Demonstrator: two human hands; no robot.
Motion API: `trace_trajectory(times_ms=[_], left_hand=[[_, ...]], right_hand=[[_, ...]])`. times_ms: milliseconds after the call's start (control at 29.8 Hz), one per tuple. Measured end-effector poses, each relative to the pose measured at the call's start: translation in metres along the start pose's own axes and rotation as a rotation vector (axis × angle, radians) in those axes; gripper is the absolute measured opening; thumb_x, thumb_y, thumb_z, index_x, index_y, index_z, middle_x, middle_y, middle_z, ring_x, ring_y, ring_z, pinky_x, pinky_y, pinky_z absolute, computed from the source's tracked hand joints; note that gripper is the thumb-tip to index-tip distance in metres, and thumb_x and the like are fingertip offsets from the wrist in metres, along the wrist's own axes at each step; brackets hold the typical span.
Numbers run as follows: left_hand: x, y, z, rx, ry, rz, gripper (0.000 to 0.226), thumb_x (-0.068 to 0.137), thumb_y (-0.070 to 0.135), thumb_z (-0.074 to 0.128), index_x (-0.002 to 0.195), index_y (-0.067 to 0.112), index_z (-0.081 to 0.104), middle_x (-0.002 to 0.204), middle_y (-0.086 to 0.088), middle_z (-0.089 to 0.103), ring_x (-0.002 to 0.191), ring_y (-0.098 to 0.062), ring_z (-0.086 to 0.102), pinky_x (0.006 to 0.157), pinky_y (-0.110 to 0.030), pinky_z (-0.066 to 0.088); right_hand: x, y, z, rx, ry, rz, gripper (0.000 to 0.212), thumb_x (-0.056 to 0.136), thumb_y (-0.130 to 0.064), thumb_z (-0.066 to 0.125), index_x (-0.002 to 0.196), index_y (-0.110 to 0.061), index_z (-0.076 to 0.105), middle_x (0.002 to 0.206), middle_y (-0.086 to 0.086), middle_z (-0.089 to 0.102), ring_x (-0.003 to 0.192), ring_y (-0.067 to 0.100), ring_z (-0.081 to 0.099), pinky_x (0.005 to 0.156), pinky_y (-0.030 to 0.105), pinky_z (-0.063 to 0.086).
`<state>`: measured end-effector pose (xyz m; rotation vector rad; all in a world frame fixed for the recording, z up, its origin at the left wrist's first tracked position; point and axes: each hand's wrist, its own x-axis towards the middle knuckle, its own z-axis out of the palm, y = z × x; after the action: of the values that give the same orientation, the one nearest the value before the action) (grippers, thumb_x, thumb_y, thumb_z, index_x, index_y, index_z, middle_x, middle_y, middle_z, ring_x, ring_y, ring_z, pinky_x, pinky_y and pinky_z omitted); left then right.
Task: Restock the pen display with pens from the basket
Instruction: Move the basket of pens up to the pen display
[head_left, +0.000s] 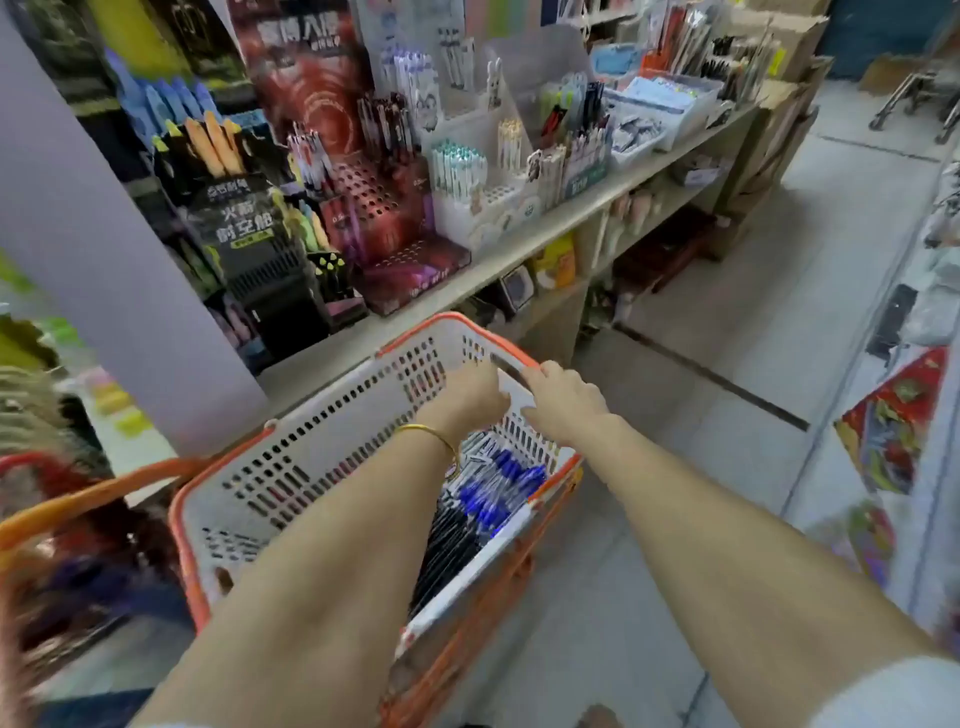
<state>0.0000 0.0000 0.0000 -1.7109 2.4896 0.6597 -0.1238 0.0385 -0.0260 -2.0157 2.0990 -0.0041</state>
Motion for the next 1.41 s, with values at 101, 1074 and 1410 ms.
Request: trace_trajectory(times_ms=[101,1074,1410], left_hand=[[0.018,-0.001,0.027,-0.156,-0.069,-0.069,0.030,0.100,0.010,0.043,0.127,-0.003,0.048,0.127,-0.018,0.056,0.115,-0.034,0.055,0.100,-0.040,0.043],[0.209,0.071,0.087,-0.332,0.470,-0.959,0.022,0.097,0.015,0.043,0.112,0.000,0.045,0.103,-0.023,0.062,0.090,-0.041,0.063,0.063,-0.041,0.039],[0.262,0.081,0.078,-0.431,0.568,-1.118,0.023,0.094,0.032,0.042,0.100,0.011,0.048,0.080,-0.011,0.060,0.072,-0.035,0.058,0.057,-0.039,0.043]], right_hand=[[0.015,0.019,0.025,-0.023,-0.027,0.012,0.038,0.097,-0.023,0.049,0.132,-0.016,0.036,0.135,0.010,0.038,0.116,0.035,0.045,0.086,0.047,0.042],[0.282,0.124,-0.002,-0.071,-0.211,-0.972,0.067,0.089,-0.002,0.049,0.149,-0.023,0.027,0.156,0.007,0.022,0.134,0.032,0.032,0.095,0.043,0.044],[0.358,0.084,0.004,-0.369,-0.017,-1.614,0.027,0.080,-0.007,0.059,0.105,-0.010,0.069,0.117,0.010,0.063,0.125,0.032,0.046,0.112,0.055,0.024]])
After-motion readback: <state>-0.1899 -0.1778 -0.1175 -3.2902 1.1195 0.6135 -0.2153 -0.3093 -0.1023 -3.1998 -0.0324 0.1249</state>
